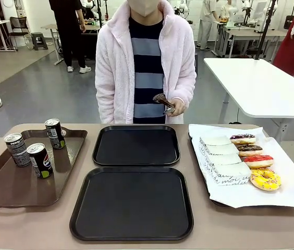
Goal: Set up donuts and drinks on trays.
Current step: Pick up one Pepsi coke and place it on the Flat Tray.
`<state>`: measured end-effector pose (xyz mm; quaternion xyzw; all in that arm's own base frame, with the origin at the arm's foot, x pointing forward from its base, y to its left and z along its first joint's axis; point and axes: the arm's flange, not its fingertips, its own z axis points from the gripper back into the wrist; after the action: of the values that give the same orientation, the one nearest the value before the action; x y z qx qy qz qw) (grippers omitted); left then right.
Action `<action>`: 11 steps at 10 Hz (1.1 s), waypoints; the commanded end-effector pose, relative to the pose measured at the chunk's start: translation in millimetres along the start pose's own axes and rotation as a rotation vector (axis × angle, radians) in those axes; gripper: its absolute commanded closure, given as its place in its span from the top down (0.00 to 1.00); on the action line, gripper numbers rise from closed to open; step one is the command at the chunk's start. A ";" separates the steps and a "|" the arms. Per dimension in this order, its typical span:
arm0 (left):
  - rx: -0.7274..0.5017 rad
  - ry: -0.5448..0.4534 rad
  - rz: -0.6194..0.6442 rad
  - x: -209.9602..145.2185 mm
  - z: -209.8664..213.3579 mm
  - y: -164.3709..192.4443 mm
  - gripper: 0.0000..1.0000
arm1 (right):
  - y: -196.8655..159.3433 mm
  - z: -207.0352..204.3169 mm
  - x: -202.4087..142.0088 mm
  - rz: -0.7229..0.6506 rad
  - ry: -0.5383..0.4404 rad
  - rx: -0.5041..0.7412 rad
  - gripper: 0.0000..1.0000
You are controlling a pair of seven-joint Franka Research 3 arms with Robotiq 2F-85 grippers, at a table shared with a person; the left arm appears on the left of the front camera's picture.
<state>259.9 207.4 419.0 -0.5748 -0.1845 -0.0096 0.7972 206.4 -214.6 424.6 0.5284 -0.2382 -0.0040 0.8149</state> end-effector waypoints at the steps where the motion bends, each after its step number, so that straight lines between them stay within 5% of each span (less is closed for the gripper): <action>1: -0.005 -0.035 -0.011 -4.3 0.4 -0.4 1.00 | -2.5 5.6 -3.6 -0.005 -0.022 0.010 1.00; 11: -0.005 -0.035 -0.011 -4.3 0.4 -0.4 1.00 | -2.5 5.6 -3.6 -0.005 -0.022 0.010 1.00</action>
<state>256.5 207.4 420.4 -0.5711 -0.1892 0.0027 0.7988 202.0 -218.6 423.3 0.5282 -0.2411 -0.0131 0.8141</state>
